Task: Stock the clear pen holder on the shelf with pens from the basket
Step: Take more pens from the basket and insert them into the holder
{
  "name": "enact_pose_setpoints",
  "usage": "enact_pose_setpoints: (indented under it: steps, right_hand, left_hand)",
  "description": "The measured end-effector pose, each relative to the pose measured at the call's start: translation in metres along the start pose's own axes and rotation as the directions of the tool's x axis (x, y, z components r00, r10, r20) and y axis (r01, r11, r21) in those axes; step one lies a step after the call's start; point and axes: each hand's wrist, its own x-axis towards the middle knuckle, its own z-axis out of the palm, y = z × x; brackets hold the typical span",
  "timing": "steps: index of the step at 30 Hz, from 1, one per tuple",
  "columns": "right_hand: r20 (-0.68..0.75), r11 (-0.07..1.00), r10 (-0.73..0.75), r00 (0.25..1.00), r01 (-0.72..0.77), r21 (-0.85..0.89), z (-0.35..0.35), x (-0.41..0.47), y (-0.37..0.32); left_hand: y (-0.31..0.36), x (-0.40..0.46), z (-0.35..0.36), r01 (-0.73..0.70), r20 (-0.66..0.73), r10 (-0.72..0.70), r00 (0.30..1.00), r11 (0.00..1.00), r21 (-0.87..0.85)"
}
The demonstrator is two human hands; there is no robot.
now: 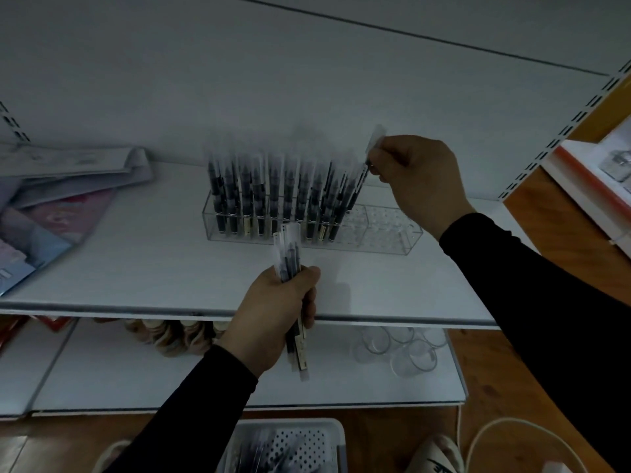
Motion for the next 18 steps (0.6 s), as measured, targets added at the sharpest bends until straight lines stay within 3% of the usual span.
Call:
enact_pose_setpoints:
  steps: [18]
  right_hand:
    - [0.058,0.998,-0.029,0.998,0.032,-0.057,0.018,-0.007,0.007]
  left_hand:
    - [0.003,-0.001,0.000,0.002,0.001,-0.002,1.000,1.000,-0.011]
